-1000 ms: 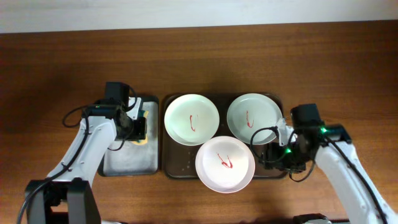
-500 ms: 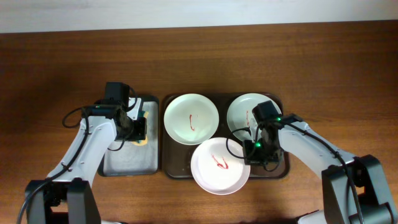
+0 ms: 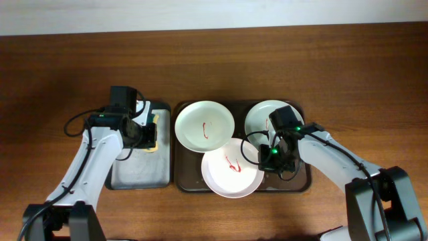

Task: Clean dirty plates on tray and stack at the side

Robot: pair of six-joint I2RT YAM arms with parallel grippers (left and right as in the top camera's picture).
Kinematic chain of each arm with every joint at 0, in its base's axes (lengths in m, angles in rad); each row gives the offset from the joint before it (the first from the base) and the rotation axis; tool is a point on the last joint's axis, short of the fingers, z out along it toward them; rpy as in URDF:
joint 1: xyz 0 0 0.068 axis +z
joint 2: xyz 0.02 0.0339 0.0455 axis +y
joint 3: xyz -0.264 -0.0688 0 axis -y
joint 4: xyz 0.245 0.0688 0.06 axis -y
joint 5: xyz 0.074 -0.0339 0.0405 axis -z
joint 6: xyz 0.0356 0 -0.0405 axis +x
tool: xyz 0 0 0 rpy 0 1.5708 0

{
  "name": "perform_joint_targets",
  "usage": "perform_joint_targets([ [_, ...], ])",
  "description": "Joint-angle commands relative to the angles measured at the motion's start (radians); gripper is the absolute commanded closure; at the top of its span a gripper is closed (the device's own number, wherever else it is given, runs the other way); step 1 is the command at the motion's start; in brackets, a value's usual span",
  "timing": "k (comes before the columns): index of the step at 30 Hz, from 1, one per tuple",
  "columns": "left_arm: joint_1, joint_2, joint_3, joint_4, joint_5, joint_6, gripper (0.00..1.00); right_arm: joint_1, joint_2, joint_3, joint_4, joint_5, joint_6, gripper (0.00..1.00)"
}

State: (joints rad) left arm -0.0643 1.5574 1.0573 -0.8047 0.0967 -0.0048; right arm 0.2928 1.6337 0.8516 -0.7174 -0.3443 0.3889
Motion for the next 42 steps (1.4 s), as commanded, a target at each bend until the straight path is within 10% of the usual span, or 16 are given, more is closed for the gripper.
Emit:
perform_joint_targets([
  [1,-0.036,-0.026,0.025,0.009,0.296,-0.003,1.0,0.01,0.007,0.004,-0.003,-0.018,0.013,0.96],
  [8,-0.403,-0.013,0.024,0.219,0.482,-0.327,1.0,0.008,0.007,0.004,0.0,-0.018,0.013,0.95],
  [22,-0.702,0.266,0.023,0.257,0.114,-0.748,1.0,0.008,0.007,0.004,-0.012,-0.018,0.013,0.95],
  [36,-0.642,0.224,0.025,0.079,-0.13,-0.738,1.0,0.008,0.007,0.004,-0.034,-0.006,0.013,0.96],
  [42,-0.615,0.063,0.041,0.101,-0.035,-0.538,1.0,0.008,0.007,0.004,-0.034,-0.006,0.013,0.93],
])
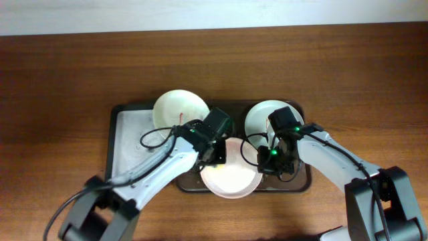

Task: Clean dirty plates on tray and stack at the side

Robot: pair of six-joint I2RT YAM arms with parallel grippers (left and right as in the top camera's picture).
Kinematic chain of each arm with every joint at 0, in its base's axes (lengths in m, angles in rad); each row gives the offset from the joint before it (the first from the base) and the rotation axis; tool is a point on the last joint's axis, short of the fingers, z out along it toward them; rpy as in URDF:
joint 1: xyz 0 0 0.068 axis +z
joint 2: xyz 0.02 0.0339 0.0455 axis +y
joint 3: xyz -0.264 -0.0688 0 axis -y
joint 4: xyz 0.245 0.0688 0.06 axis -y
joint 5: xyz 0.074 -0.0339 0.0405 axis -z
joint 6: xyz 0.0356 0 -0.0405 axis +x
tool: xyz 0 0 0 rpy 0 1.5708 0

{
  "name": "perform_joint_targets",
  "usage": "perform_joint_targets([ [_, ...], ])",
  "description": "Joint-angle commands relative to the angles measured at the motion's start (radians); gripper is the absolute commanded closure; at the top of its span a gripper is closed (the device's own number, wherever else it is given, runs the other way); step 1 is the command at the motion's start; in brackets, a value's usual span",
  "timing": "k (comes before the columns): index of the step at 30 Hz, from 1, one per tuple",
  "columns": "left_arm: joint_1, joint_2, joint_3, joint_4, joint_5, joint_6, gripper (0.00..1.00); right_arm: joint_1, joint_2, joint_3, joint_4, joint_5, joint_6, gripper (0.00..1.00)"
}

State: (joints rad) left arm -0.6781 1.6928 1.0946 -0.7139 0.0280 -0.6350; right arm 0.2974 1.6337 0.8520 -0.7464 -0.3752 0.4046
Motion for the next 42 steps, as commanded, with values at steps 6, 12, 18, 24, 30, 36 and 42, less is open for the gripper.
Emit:
perform_joint_targets([
  [6,-0.08,-0.055,-0.001,0.073,0.092,0.055,1.0,0.003,0.007,0.004,0.002,0.024,-0.003,0.86],
  [12,-0.124,0.104,-0.001,0.114,0.147,0.014,1.0,0.003,0.007,0.004,0.0,0.025,-0.003,0.87],
  [18,-0.043,0.086,0.001,-0.003,-0.051,0.026,1.0,0.003,0.007,0.004,-0.009,0.025,-0.003,0.87],
  [24,0.007,-0.119,0.037,-0.008,0.141,0.189,1.0,0.004,0.007,0.004,-0.004,0.025,-0.003,0.72],
  [30,0.003,-0.137,0.0,0.019,0.142,0.099,1.0,0.004,0.007,0.004,0.003,0.024,-0.003,0.72],
  [36,-0.078,0.054,-0.018,0.204,0.159,0.067,1.0,0.004,0.007,0.004,0.066,0.02,-0.003,0.75],
  [42,-0.074,0.135,-0.017,0.188,0.128,0.067,1.0,0.004,0.007,0.004,0.048,0.021,-0.003,0.96],
])
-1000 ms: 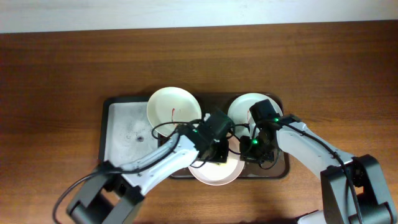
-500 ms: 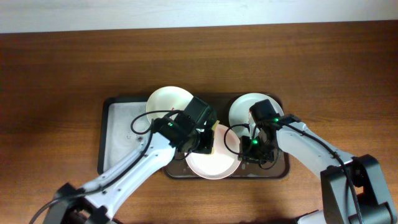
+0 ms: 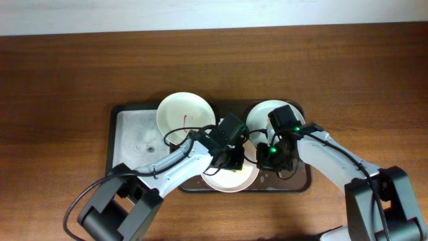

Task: Clean dirty plates on tray and stack at the side

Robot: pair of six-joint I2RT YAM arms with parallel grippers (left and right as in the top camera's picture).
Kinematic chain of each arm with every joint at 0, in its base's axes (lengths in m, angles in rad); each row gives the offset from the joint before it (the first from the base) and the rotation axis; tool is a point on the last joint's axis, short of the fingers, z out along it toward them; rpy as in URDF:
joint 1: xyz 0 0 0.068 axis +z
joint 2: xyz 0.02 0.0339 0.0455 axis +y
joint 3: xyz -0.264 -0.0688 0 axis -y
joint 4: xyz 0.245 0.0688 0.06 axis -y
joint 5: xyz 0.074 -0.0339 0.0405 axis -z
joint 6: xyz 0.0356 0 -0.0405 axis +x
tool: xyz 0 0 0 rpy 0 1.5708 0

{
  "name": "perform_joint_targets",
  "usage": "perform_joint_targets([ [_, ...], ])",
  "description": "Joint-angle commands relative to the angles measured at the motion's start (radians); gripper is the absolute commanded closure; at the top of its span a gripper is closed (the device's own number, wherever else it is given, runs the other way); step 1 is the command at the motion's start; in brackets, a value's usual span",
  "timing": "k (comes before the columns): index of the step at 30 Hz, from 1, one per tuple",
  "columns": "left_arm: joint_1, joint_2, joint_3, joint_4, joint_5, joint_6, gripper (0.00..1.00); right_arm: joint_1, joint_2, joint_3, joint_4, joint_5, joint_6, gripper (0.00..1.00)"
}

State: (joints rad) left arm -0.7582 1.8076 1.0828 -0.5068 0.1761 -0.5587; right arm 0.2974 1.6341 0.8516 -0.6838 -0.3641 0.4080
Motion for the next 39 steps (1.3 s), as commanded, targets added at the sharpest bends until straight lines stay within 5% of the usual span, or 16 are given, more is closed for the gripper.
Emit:
perform_joint_targets([
  [1,0.014,0.013,-0.005,-0.035,-0.021,-0.01,1.0,0.004,0.007,0.004,-0.016,0.01,-0.006,0.96],
  [7,0.09,-0.193,-0.005,-0.125,-0.042,0.038,1.0,0.004,0.007,0.004,-0.03,0.01,-0.006,0.96],
  [8,0.09,-0.249,-0.005,-0.13,-0.042,0.04,1.0,0.004,0.007,0.004,-0.029,0.01,-0.006,0.75],
  [9,0.09,-0.278,-0.005,-0.134,-0.043,0.041,1.0,0.004,0.007,0.004,-0.021,0.01,-0.007,0.67],
  [14,0.164,-0.372,-0.005,-0.279,-0.199,0.041,1.0,0.006,0.007,0.003,0.007,0.009,-0.007,0.78],
  [20,0.471,-0.442,-0.005,-0.402,-0.207,0.191,1.0,0.049,0.007,-0.003,0.02,0.019,-0.006,0.88],
  [25,0.655,-0.442,-0.007,-0.418,-0.224,0.198,1.0,0.05,0.007,-0.003,0.024,0.04,-0.006,0.96],
  [31,0.691,-0.421,-0.089,-0.381,-0.256,0.198,1.0,0.05,-0.074,0.039,-0.002,0.092,-0.006,0.96],
  [39,0.691,-0.396,-0.156,-0.27,-0.252,0.218,1.0,0.05,-0.403,0.084,-0.099,0.572,-0.01,0.96],
])
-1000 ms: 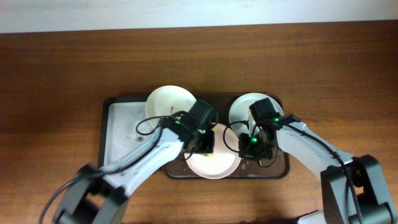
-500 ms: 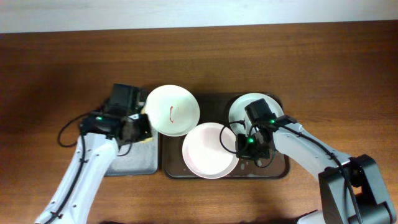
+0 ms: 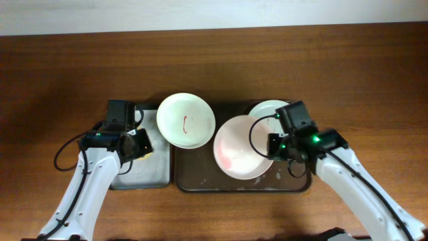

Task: Clean dirty plates on tray and stack at the side

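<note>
My right gripper [image 3: 270, 144] is shut on the right rim of a white plate [image 3: 241, 147], which it holds raised over the dark tray [image 3: 241, 185]. The plate's face shows only a faint pink smear. A second white plate [image 3: 186, 120], with a red mark, overlaps the dark tray's left edge. A third plate [image 3: 266, 109] lies at the tray's back right, partly covered. My left gripper [image 3: 142, 143] is low over the grey tray [image 3: 134, 177], with a yellow sponge [image 3: 146, 154] at its fingertips.
The two trays sit side by side on the brown wooden table [image 3: 334, 67]. The grey tray stands left of the dark one. Cables hang from both arms near the grippers.
My left gripper has gone from the front plate back to the grey tray with the sponge. The right gripper now holds that plate higher and further right, its red mark gone.
At first my left gripper was at the sponge on the grey tray, and the front plate bore a red mark with my right gripper at its rim. Twice after that the left gripper was down on that plate. Now the plate is nearly clean and raised.
</note>
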Robot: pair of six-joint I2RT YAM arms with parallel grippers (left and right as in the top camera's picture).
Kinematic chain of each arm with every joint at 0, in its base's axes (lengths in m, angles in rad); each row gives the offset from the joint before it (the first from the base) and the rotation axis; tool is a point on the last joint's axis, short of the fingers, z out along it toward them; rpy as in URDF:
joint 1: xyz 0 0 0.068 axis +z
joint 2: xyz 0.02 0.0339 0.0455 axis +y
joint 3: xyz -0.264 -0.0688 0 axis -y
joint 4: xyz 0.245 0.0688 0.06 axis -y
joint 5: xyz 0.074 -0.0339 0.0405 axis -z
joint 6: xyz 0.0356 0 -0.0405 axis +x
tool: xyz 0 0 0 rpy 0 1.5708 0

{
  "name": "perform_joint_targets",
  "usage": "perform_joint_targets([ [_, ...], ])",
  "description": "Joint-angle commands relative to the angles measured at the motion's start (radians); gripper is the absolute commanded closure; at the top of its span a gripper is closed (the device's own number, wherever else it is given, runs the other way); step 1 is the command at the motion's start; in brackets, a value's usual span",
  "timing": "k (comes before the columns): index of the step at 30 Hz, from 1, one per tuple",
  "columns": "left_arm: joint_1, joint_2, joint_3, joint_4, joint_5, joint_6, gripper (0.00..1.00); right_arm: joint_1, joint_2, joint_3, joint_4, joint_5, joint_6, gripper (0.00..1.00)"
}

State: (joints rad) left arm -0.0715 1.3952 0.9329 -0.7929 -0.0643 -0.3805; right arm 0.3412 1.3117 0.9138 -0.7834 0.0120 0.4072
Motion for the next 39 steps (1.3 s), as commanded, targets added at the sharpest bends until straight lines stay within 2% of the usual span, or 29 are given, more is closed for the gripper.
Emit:
perform_joint_targets([
  [1,0.005,0.027,-0.006,0.016,-0.011,0.053,1.0,0.006,-0.115,0.021,0.001,0.28,-0.01,0.96],
  [5,0.004,0.129,-0.006,0.067,0.024,0.227,1.0,0.02,-0.143,0.031,0.017,0.377,-0.113,0.96],
  [6,0.004,0.139,-0.006,0.073,0.023,0.239,1.0,0.034,-0.143,0.037,0.017,0.413,-0.119,0.96],
  [10,0.004,0.207,-0.006,0.108,0.023,0.345,1.0,0.202,-0.143,0.101,0.018,0.582,-0.191,0.96],
  [12,0.005,0.221,-0.006,0.114,0.023,0.356,1.0,0.299,-0.143,0.102,0.024,0.709,-0.195,0.96],
  [13,0.004,0.227,-0.006,0.12,0.023,0.356,0.87,0.355,-0.143,0.102,0.024,0.799,-0.199,0.96],
  [14,0.004,0.228,-0.006,0.123,0.023,0.356,0.56,0.404,-0.143,0.102,0.026,0.882,-0.217,0.96],
  [16,0.004,0.228,-0.006,0.124,0.023,0.356,0.31,0.454,-0.143,0.102,0.028,0.982,-0.217,0.96],
  [18,0.005,0.228,-0.006,0.145,0.023,0.355,0.13,0.495,-0.143,0.102,0.037,1.039,-0.217,0.96],
  [21,0.005,0.228,-0.006,0.236,0.022,0.355,0.11,0.498,-0.143,0.102,0.045,1.04,-0.216,0.96],
  [24,0.005,0.232,-0.006,0.319,0.013,0.355,0.11,0.498,-0.143,0.102,0.075,1.04,-0.216,0.96],
  [29,0.004,0.325,-0.006,0.352,0.015,0.355,0.16,0.496,-0.143,0.102,0.092,1.039,-0.216,0.96],
  [31,0.005,0.339,-0.006,0.392,0.015,0.355,0.44,0.496,-0.143,0.102,0.091,1.039,-0.216,0.96],
  [32,0.004,0.336,-0.006,0.408,0.015,0.355,0.63,0.496,-0.143,0.102,0.091,1.039,-0.216,0.96],
  [33,0.005,0.336,-0.006,0.422,0.015,0.355,0.92,0.496,-0.143,0.102,0.091,1.04,-0.216,0.96],
  [34,0.005,0.336,-0.006,0.423,0.015,0.355,1.0,0.496,-0.143,0.102,0.091,1.04,-0.216,0.96],
  [39,0.005,0.292,0.021,0.412,0.012,0.355,1.0,0.496,-0.143,0.102,0.092,1.04,-0.216,0.96],
])
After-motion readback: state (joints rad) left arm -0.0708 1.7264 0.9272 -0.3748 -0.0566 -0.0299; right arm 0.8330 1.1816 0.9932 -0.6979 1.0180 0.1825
